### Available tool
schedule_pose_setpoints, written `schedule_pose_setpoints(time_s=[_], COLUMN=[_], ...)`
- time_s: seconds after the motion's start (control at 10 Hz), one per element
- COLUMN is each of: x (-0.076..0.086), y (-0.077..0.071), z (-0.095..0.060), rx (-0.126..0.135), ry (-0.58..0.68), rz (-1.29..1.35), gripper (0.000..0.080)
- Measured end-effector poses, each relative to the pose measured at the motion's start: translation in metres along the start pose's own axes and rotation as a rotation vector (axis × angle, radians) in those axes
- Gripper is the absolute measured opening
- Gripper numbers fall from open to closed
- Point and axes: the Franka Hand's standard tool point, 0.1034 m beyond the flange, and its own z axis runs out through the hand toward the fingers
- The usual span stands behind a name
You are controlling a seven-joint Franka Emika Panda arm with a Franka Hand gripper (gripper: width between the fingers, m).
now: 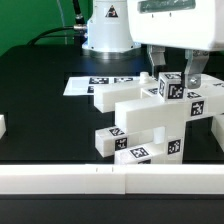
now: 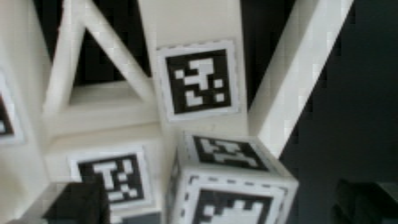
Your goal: Assemble chair
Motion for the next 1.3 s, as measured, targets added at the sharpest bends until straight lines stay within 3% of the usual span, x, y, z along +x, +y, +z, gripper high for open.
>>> schedule_pose_setpoints(time_s=[0.6,1.3], x=[0.003,-0.0051], y=[0.0017,0.0], z=[0.0005,0.0028], rx=[-0.003,-0.037], ry=[0.002,0.027], rz=[-0.497,-0.998], gripper=[0.0649,0.0649])
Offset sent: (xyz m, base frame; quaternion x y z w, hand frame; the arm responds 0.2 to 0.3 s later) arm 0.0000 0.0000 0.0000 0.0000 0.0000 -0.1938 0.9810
